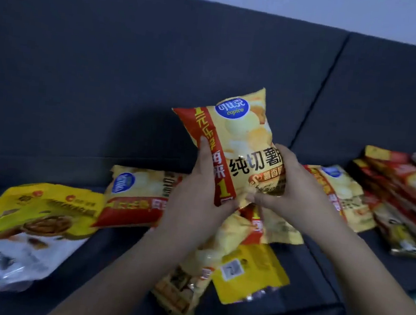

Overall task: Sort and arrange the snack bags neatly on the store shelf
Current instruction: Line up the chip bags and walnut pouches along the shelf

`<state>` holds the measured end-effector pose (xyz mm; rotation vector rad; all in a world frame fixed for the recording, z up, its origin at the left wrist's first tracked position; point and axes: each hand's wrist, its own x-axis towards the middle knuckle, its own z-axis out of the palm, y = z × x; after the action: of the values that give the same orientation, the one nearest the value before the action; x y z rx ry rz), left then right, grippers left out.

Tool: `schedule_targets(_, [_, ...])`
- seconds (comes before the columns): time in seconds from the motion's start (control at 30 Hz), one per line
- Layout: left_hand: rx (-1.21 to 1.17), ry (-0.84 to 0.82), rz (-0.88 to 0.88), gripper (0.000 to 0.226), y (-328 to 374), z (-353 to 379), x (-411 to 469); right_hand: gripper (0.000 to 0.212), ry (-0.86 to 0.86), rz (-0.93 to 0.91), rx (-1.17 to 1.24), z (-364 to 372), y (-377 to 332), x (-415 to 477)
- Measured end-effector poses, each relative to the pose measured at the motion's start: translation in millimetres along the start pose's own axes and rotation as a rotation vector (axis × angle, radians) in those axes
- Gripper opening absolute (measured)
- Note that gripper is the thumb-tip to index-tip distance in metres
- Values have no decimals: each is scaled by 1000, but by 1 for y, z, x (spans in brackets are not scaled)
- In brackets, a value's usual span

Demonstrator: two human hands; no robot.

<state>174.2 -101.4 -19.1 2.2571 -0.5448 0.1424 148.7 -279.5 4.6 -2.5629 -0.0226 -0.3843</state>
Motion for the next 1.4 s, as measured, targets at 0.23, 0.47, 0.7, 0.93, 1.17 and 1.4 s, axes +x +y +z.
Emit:
schedule_targets(0.23, [-56,-96,168,112,92,122,31,100,107,188,-31,-85,128,-42])
schedule_targets(0.47, [72,-348,200,98,130,232,43,115,-126,345,-152,-108,247,-53])
schedule_targets(0.7, [351,-156,290,86,134,282,60,126,-243,382,21,-91,297,-40])
schedule_targets(0.93, [333,-159,216,98,146,291,42,118,-304,377,12,-97,304,-46])
schedule_targets(1.17, [154,-475,302,89,128,277,7,124,-399,541,-236,-88,304,-68])
schedule_targets(1.4, [316,-389,326,72,110,208,25,129,-328,465,-358,-115,234,-51])
